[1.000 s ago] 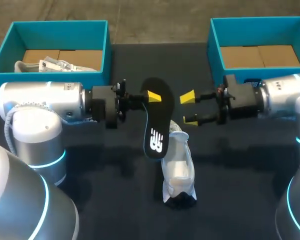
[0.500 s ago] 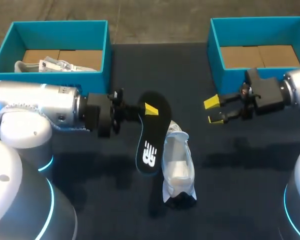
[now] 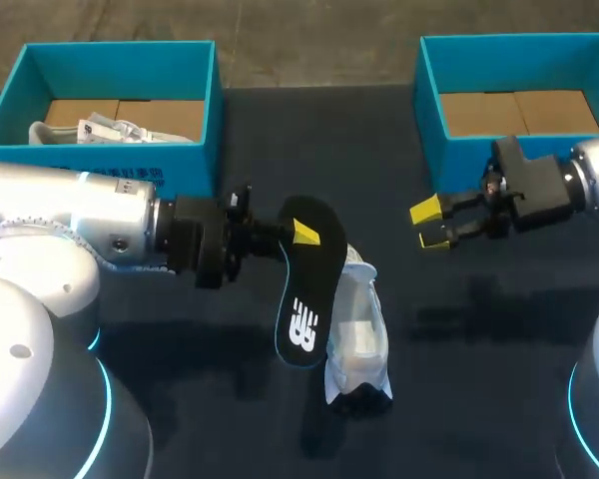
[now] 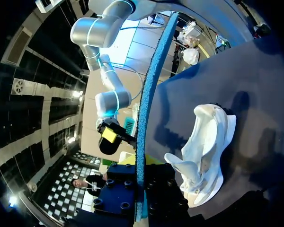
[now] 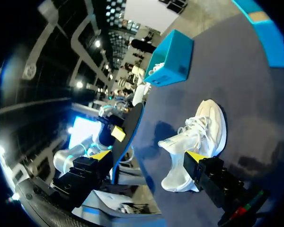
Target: Take the shoe out of the shoebox, open the shoe tongue, remove and reinsert the insole, then place the shoe into the shoebox
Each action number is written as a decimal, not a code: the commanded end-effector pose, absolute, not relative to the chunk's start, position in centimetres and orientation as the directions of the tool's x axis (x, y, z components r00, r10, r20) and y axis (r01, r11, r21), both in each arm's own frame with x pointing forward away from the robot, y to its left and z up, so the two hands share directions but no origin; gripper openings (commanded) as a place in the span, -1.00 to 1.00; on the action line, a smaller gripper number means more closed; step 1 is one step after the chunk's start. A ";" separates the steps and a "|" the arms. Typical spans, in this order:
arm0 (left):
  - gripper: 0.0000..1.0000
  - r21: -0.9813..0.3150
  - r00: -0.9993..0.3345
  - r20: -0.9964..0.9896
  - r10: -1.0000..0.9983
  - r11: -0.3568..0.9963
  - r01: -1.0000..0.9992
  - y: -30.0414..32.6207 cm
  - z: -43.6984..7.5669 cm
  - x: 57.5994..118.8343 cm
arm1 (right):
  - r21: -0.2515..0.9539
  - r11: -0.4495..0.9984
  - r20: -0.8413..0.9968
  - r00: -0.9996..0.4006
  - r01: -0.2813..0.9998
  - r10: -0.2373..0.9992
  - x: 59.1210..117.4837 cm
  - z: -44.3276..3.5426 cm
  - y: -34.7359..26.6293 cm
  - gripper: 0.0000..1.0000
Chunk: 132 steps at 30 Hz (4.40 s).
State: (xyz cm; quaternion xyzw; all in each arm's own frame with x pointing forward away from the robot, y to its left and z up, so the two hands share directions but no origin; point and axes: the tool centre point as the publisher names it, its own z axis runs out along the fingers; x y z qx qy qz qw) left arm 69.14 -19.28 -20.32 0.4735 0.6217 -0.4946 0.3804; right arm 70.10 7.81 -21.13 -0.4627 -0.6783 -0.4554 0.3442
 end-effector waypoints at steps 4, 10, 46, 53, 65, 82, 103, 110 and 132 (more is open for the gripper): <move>-1.00 -0.295 -0.295 -0.932 0.210 0.031 0.955 -20.3 -20.8 66.4 | 0.585 0.319 0.700 -0.663 0.746 0.267 69.9 -21.3 4.6 1.00; -1.00 -0.373 -0.363 -0.913 0.188 -0.020 0.928 -20.6 -21.2 64.4 | 0.616 0.414 0.567 -0.742 0.671 0.358 69.4 -23.8 2.3 1.00; -1.00 -0.526 -0.505 -0.845 0.174 -0.102 0.845 -23.2 -22.6 60.8 | 0.677 0.684 0.144 -0.960 0.272 0.239 66.2 -27.5 1.3 1.00; -1.00 -0.534 -0.511 -0.842 0.173 -0.127 0.836 -23.9 -22.8 60.3 | 0.639 0.732 0.099 -0.969 0.236 0.226 66.0 -27.5 1.6 1.00; -1.00 -0.566 -0.536 -0.822 0.190 -0.174 0.806 -24.7 -24.5 57.1 | 0.505 0.855 -0.039 -0.987 0.115 0.156 63.7 -30.7 2.4 1.00; -1.00 -0.627 -0.602 -0.778 0.182 -0.159 0.762 -25.4 -26.1 56.6 | 0.371 0.919 -0.035 -0.988 0.129 0.153 62.3 -33.5 4.3 1.00; -1.00 -0.683 -0.680 -0.729 0.085 -0.171 0.711 -25.3 -27.9 55.8 | 0.325 0.938 -0.014 -0.991 0.118 0.130 62.4 -35.6 5.9 1.00; -1.00 -0.695 -0.700 -0.714 0.029 -0.159 0.702 -25.0 -27.7 55.6 | 0.322 0.940 -0.015 -0.992 0.115 0.127 62.6 -35.9 6.1 1.00; -1.00 -0.793 -0.798 -0.602 -0.031 -0.091 0.602 -24.9 -26.9 58.2 | 0.323 0.939 -0.012 -0.992 0.116 0.127 62.6 -36.1 6.2 1.00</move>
